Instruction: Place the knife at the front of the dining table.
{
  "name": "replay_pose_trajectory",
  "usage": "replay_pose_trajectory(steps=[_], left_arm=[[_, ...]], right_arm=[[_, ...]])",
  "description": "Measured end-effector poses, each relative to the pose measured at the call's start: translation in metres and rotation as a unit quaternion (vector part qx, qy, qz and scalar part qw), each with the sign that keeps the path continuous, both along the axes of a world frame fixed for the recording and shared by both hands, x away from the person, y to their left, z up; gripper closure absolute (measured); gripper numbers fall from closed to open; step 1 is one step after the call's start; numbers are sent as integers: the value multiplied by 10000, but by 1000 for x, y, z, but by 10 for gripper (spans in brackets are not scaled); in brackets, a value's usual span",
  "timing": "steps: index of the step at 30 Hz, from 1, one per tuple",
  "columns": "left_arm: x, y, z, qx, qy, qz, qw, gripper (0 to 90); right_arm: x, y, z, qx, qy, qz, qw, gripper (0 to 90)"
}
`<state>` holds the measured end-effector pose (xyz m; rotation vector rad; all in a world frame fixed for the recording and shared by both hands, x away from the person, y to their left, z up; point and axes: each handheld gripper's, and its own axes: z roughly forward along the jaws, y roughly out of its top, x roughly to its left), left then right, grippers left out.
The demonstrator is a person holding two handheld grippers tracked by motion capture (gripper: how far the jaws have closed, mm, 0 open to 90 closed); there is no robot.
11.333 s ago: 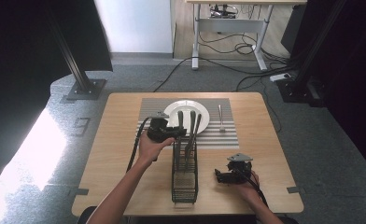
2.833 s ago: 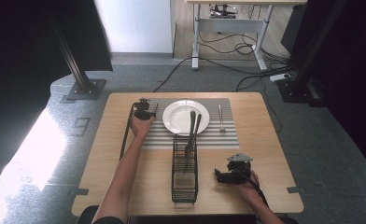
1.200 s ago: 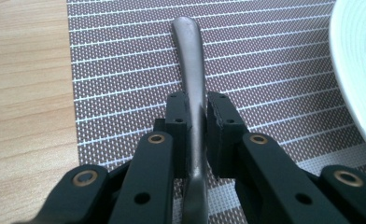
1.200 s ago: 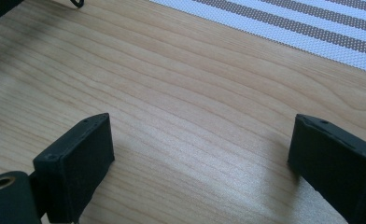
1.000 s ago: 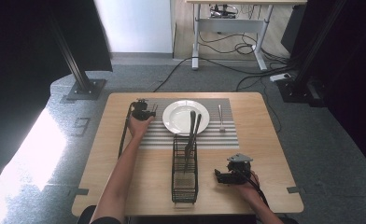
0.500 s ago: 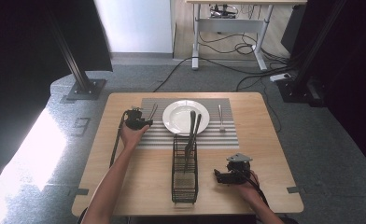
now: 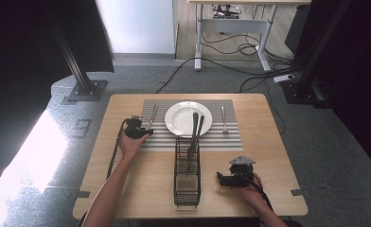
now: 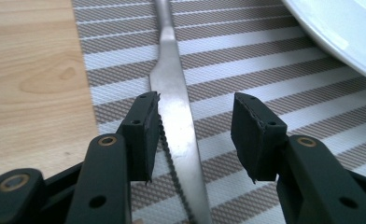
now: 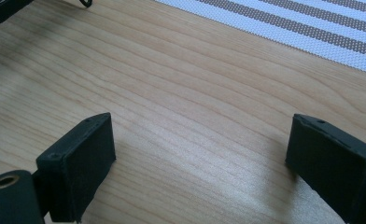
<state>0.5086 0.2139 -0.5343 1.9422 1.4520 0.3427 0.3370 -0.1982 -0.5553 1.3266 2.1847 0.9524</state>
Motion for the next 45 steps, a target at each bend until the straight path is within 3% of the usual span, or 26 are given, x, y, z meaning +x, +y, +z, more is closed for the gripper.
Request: replay_pose_trajectory(steps=[16, 23, 26, 27, 33, 45], left_arm=[[-2, -2, -1, -11, -29, -44, 10000, 524], [-4, -1, 2, -4, -196, -118, 9997, 463], [-12, -1, 9, -71, -363, -254, 9990, 417], [-20, -1, 15, -49, -517, -321, 9981, 395], [-39, 3, 31, -263, -793, -454, 9955, 368], [-76, 7, 47, -464, -1023, -636, 9916, 361]], right_arm=[[0, 0, 0, -1, -2, 13, 10000, 83], [0, 0, 0, 2, 2, 24, 10000, 82], [0, 0, 0, 1, 0, 20, 10000, 82], [0, 0, 0, 1, 0, 20, 10000, 82], [0, 0, 0, -3, 7, 23, 10000, 82], [0, -1, 0, 1, 15, 39, 10000, 81]])
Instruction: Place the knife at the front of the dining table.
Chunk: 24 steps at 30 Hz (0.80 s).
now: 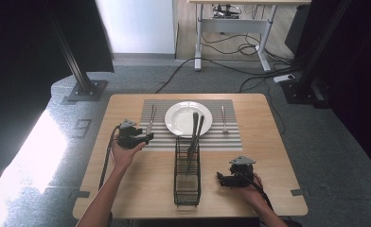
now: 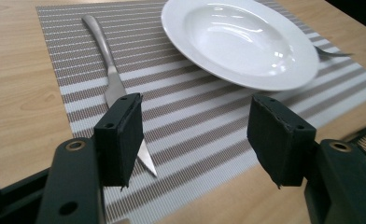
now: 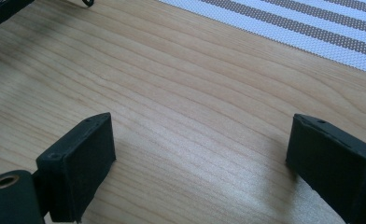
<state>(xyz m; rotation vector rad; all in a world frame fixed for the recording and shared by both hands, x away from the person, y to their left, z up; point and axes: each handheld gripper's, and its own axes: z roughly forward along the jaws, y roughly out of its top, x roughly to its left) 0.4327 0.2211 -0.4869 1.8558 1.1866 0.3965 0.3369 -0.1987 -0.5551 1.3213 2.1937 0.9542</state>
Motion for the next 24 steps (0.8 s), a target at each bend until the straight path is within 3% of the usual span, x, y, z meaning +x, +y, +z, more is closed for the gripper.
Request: replay_pose_trajectory(steps=[8, 13, 17, 21, 24], left_arm=[[-38, 9, 5, -91, -63, -169, 9998, 357], [-61, 17, 8, -199, -134, -147, 9996, 350], [-79, 22, 5, -179, -78, -198, 9996, 349], [-88, 26, 4, -210, -57, -229, 9995, 347], [-87, 26, 5, -252, -61, -221, 9994, 346]], right_arm=[[0, -1, 0, -1, -8, 25, 10000, 82], [0, 0, 0, -1, -9, 24, 10000, 81], [0, 0, 0, 0, -8, 21, 10000, 81], [0, 0, 0, 0, -9, 19, 10000, 81], [0, 0, 0, -3, -9, 9, 10000, 80]])
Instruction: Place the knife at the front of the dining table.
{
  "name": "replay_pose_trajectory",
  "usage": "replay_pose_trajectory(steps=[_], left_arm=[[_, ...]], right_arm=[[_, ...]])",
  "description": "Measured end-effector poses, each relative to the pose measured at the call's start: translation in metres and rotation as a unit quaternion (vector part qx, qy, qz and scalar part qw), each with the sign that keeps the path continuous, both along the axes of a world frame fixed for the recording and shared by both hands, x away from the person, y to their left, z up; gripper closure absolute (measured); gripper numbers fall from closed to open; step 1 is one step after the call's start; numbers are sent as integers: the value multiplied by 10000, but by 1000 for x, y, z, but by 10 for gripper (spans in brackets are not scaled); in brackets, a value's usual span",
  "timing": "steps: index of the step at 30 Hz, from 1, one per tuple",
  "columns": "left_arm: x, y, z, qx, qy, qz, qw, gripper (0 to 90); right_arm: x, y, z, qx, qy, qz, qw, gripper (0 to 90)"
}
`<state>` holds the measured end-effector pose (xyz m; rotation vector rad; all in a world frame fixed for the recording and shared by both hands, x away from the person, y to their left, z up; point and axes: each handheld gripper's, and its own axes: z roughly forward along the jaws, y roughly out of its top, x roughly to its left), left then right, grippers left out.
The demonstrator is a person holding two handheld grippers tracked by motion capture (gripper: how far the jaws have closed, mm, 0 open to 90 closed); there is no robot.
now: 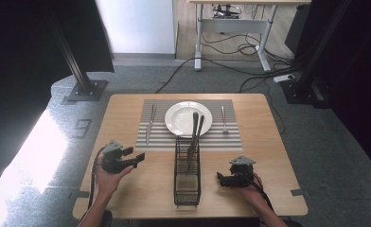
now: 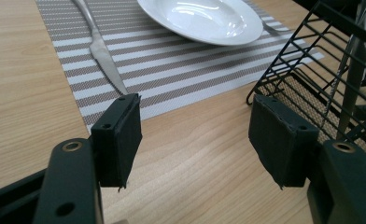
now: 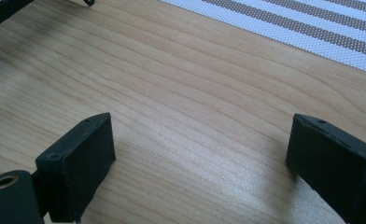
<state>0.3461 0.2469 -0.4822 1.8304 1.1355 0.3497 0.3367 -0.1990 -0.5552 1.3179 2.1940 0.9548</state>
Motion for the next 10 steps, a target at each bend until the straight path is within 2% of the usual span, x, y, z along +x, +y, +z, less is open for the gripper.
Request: replay_pose_trajectory(steps=[5, 10], left_arm=[[1, -3, -2, 179, -3, -83, 9998, 346], [3, -4, -5, 187, 77, -113, 9997, 346]], right_arm=[[0, 0, 0, 0, 0, -4, 10000, 80], [0, 0, 0, -2, 2, -4, 10000, 80]])
